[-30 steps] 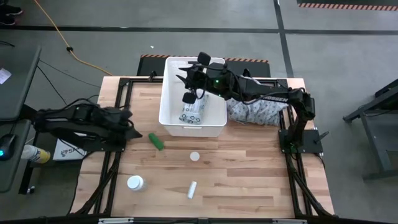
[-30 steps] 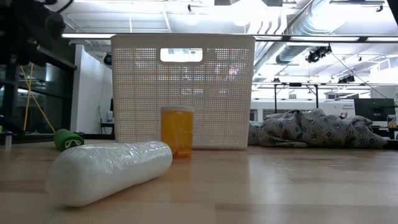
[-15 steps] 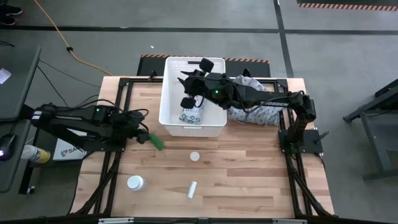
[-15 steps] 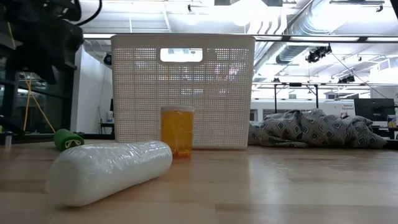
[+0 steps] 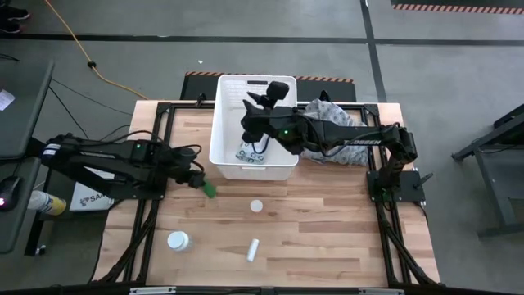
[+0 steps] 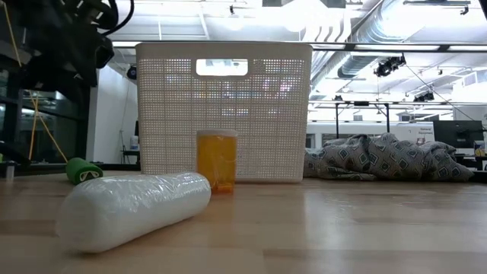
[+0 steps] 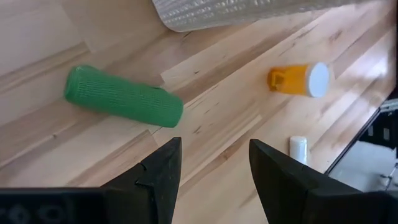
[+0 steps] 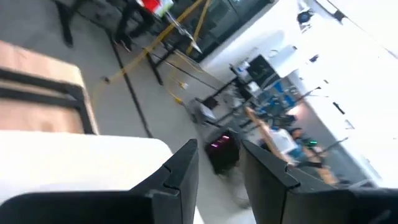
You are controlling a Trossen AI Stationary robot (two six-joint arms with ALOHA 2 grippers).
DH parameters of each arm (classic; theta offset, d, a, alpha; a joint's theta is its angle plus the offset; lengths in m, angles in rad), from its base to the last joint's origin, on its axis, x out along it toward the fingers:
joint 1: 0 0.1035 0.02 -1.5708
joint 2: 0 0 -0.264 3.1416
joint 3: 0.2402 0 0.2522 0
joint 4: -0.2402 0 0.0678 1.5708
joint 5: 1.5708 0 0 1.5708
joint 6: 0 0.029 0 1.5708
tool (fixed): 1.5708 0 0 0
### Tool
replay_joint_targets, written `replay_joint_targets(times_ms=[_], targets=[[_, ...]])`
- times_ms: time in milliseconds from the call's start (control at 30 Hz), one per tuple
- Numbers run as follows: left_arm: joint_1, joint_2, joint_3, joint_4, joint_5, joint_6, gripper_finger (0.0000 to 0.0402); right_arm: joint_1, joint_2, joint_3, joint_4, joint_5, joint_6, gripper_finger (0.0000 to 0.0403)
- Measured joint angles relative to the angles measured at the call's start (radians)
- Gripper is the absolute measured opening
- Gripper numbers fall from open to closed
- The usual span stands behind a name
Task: Pick & place medical supplies in basket/bin
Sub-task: Put the green bandage into the white laundry organizer
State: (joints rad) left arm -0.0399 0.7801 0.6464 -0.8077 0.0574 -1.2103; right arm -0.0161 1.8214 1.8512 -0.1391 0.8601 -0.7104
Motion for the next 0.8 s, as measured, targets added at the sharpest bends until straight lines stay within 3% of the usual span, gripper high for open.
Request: replay_joint_targets(times_ms=[300, 800], targets=[[0.0, 0.013, 0.0, -0.003, -0.024, -0.122, 0.0221, -0.031, -0.033, -0.001, 0.002, 0.087, -0.169, 0.0108], [-0.014, 0.029, 0.0, -0.068, -0.047, -0.188, 0.0221, -0.105, -0.174, -0.001, 0.002, 0.091, -0.162, 0.0108]])
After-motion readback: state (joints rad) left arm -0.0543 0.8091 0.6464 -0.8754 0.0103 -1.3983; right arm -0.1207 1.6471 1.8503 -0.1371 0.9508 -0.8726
